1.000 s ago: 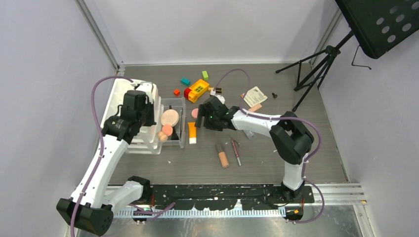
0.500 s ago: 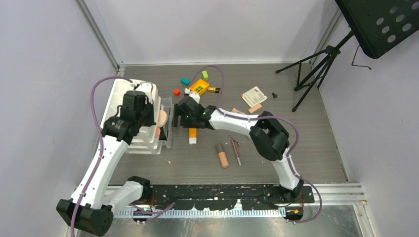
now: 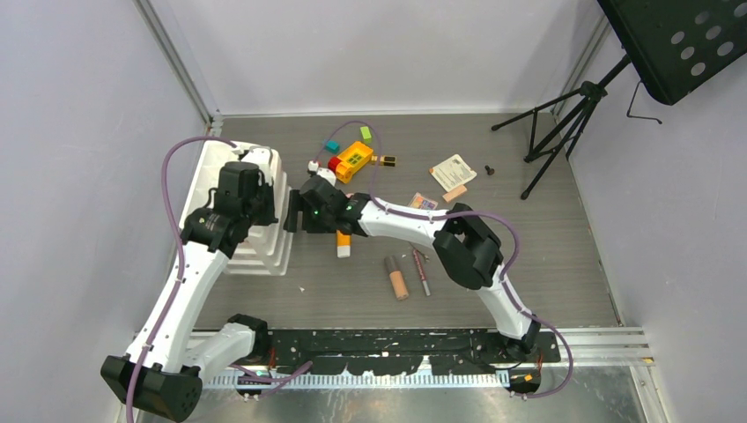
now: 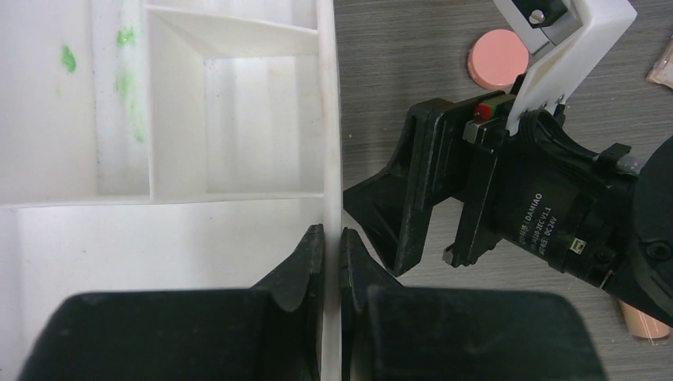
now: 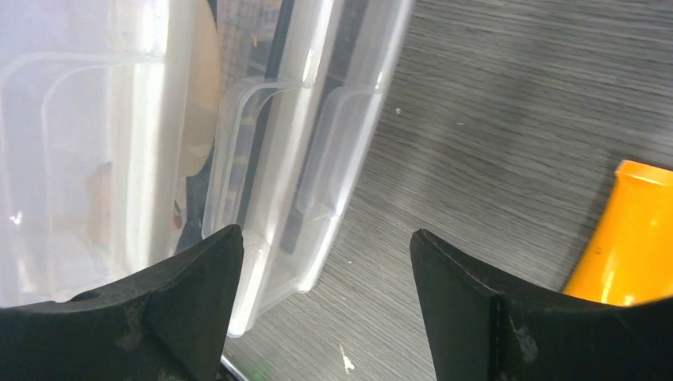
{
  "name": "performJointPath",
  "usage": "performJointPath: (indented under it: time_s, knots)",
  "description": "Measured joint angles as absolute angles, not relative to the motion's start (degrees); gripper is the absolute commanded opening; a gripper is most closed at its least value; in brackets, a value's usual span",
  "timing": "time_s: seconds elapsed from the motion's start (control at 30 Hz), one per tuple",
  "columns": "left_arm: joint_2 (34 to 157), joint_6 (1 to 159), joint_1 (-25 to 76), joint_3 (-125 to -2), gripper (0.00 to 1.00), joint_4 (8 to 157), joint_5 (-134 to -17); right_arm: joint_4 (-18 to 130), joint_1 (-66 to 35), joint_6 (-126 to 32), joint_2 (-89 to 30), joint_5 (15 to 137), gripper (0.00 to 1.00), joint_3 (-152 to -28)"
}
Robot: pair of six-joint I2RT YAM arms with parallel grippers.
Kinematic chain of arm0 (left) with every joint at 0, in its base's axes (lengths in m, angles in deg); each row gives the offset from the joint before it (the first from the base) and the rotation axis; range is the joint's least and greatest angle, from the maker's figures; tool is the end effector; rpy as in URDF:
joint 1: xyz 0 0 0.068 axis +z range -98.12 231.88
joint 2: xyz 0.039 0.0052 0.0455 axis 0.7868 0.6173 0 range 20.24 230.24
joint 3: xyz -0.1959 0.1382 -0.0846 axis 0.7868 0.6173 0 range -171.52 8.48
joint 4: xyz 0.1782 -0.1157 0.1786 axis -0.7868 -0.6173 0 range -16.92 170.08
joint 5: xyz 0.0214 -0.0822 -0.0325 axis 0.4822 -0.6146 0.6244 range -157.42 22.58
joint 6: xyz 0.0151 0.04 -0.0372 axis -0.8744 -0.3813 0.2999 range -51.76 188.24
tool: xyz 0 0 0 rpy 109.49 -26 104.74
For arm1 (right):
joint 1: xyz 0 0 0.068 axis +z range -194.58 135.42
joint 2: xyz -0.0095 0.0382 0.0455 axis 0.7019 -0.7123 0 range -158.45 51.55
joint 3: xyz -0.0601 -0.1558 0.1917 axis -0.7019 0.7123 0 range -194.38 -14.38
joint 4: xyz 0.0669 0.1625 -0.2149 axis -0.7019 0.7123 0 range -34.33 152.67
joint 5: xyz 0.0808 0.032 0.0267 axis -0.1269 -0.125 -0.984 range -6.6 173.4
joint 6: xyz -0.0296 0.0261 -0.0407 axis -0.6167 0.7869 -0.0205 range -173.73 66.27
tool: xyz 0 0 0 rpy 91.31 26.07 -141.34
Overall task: Organize the makeup
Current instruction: Close the drawer in the storage box.
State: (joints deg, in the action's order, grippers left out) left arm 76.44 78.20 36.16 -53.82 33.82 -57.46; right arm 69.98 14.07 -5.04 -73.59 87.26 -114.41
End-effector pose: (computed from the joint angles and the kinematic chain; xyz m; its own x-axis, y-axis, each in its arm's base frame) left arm 0.2180 -0.0543 0.3316 -0.6356 0.0019 -0.7720 0.0301 0.9993 -0.0223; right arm 0.2684 0.4354 0.1846 -0.8378 0.0653 -0.5420 -0.2964 0.7794 0.5520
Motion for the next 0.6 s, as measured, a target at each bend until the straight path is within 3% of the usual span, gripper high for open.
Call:
performJointPath:
  time_s: [0.33,0.6]
  knots:
    - [76.2,78.2,36.6,-53.6,0.00,33.8,-57.1,61.9,13.5,-4.0,-73.7,81.8,0.82,-111.3]
    - [75.6,78.2,36.5,-53.5,0.00,33.8,-57.9,59.2,13.0,-4.7,-69.6,85.5,0.82,-99.1]
